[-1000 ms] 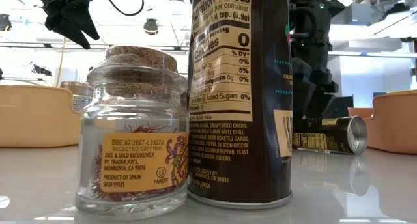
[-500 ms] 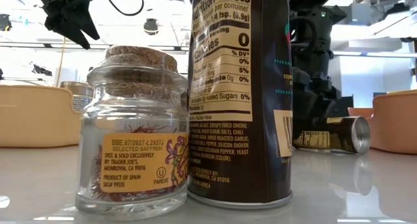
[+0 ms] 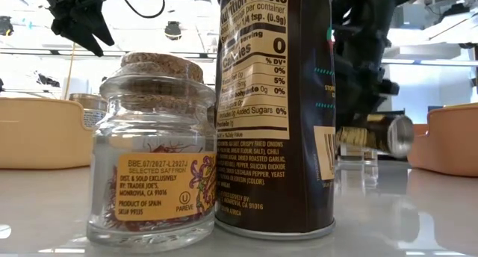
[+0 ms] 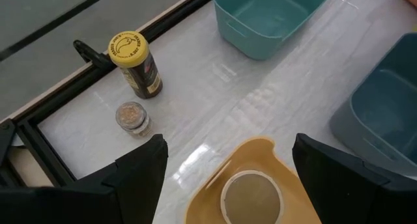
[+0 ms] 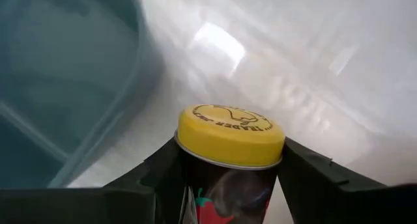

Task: Sort spices by type
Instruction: Put the yellow seasoning bottle into the orange bin

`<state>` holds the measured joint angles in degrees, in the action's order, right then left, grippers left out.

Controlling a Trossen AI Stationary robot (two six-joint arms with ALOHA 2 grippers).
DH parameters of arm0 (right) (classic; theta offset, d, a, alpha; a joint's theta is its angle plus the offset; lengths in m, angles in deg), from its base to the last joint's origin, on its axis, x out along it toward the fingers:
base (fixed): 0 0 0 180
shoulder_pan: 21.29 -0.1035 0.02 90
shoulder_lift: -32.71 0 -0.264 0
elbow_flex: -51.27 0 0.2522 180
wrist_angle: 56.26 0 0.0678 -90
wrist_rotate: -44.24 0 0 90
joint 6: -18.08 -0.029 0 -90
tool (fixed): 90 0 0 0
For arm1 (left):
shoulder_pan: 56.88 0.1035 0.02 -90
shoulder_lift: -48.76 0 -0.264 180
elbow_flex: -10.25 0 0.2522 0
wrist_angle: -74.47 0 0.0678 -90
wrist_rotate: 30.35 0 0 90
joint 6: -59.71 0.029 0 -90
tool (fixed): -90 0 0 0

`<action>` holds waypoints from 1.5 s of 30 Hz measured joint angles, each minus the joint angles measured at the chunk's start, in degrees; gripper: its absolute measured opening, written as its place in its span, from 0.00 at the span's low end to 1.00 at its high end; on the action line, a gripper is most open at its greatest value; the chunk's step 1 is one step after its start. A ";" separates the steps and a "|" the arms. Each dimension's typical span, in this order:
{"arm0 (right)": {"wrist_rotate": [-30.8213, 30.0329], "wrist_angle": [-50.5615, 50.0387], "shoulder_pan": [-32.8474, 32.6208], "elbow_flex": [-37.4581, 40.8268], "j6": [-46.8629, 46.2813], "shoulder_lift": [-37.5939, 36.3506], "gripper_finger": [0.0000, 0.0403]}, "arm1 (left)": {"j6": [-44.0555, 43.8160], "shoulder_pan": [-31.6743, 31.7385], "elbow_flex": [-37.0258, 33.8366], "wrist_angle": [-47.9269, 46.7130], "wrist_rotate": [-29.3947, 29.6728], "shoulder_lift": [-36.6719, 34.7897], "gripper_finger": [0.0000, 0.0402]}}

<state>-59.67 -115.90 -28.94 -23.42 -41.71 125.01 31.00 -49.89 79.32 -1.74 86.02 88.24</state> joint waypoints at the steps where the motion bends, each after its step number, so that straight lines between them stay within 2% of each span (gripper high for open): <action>1: -1.37 -0.29 -0.19 0.00 -0.86 -0.97 0.57 | 0.00 -0.01 0.00 0.00 0.00 0.00 0.79; 6: -10.26 -1.51 -2.36 -0.03 -6.14 -6.79 0.56 | 0.00 0.01 0.00 0.00 0.00 -0.01 0.79; 11: -20.47 -7.38 -7.09 -0.04 -14.42 -12.27 0.56 | 0.00 -0.01 0.00 0.02 0.00 0.00 0.79; 16: -25.56 -10.66 -11.51 -0.04 -19.72 -15.67 0.56 | -0.02 0.01 0.00 0.54 0.00 0.00 0.79; 22: -32.61 -7.20 -13.99 -0.04 -19.60 -16.35 0.56 | -6.12 -0.01 0.00 5.43 -0.09 0.00 0.79; 25: -35.57 -4.06 -14.09 -0.04 -16.72 -16.25 0.57 | -4.66 -0.01 0.00 8.19 -0.07 0.00 0.79; 32: -37.20 6.39 -12.63 -0.04 -7.29 -16.63 0.57 | -2.22 -0.01 0.02 14.30 -0.04 1.36 0.79; 39: -37.40 22.60 -10.11 -0.04 7.16 -16.69 0.57 | -1.84 -0.01 0.02 16.72 -1.57 6.69 0.79; 42: -37.37 31.01 -9.08 -0.04 14.74 -16.88 0.57 | 2.11 -0.01 0.02 23.23 -4.45 9.41 0.79; 45: -37.36 40.12 -8.19 -0.07 22.73 -17.23 0.57 | 7.28 -0.01 0.02 33.33 -10.38 11.99 0.79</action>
<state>-97.03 -75.78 -37.12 -23.48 -18.98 107.79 38.28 -49.90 79.34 31.58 75.64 100.23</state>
